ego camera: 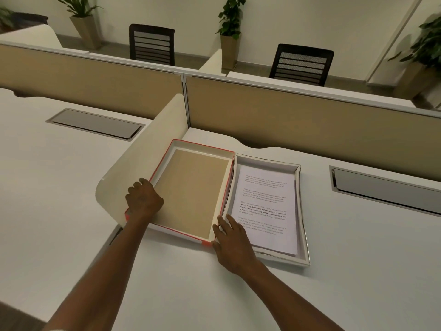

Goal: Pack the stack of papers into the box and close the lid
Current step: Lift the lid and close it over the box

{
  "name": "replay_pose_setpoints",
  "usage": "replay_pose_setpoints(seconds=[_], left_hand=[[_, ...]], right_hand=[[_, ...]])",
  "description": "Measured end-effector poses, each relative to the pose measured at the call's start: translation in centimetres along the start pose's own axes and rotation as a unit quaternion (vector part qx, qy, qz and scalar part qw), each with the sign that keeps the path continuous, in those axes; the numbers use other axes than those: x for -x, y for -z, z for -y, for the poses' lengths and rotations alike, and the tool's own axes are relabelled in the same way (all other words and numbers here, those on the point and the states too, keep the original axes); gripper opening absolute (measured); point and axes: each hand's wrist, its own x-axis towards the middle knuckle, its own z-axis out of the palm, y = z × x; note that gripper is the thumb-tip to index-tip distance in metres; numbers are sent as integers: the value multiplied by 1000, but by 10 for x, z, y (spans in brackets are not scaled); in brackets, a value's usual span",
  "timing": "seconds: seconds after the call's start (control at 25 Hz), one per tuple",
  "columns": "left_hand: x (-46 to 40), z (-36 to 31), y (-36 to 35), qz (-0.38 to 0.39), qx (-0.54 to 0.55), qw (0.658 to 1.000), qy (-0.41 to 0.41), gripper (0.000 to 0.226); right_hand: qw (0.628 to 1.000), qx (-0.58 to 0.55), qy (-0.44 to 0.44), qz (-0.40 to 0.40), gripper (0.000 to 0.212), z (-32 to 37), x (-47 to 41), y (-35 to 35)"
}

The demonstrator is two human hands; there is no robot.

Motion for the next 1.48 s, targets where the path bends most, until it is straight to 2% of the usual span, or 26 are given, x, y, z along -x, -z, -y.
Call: replay_pose_setpoints(seconds=[0.12, 0.2, 0.36, 0.52, 0.6, 0.72, 0.76, 0.84, 0.96, 1.04, 1.12, 1.2, 1.24, 1.28, 1.32, 1.4, 1.48], left_hand=[[-4, 2, 16, -23, -4, 999, -23, 38], [-5, 2, 26, -41, 3, 999, -33, 30], [4, -4, 51, -59, 82, 994, -41, 34], [25, -11, 84, -87, 164, 980, -77, 41], [34, -18, 107, -46, 229, 968, -93, 44], [45, -40, 145, 97, 309, 938, -121, 50], [52, -50, 153, 118, 312, 933, -134, 53], [71, -71, 158, 88, 275, 943, -164, 58], [107, -102, 144, 15, 244, 943, -225, 66], [121, -116, 134, 41, 271, 925, -261, 75], [119, -121, 128, 105, 329, 896, -278, 77], [108, -116, 122, 188, 441, 838, -259, 77], [101, -113, 113, 212, 502, 807, -225, 75], [93, -110, 99, 217, 542, 793, -176, 71], [88, -107, 83, 206, 546, 803, -120, 66], [86, -101, 42, 199, 469, 860, -12, 60], [94, -93, 3, 221, 382, 897, 33, 66]], right_hand=[[1000, -14, 3, -3, 51, -1, 3, -2], [1000, -21, 3, -4, 50, -2, 3, -3], [999, -52, 8, -10, 50, -2, 4, 0], [982, -184, -21, -42, 54, 3, 4, 21], [942, -314, -71, -95, 50, 12, -5, 46], [846, -499, -128, -138, 42, 25, -29, 96], [819, -541, -134, -134, 43, 28, -37, 113], [774, -605, -139, -126, 49, 34, -53, 143], [744, -636, -158, -129, 60, 37, -65, 174], [739, -635, -175, -144, 59, 33, -65, 184], [742, -621, -192, -164, 56, 24, -61, 188], [733, -623, -213, -170, 48, 11, -55, 190], [722, -634, -222, -166, 42, 5, -52, 192], [707, -651, -227, -159, 36, 0, -49, 194], [694, -665, -229, -153, 31, -4, -47, 196], [687, -673, -231, -149, 27, -9, -44, 197], [682, -676, -234, -151, 27, -14, -40, 196]])
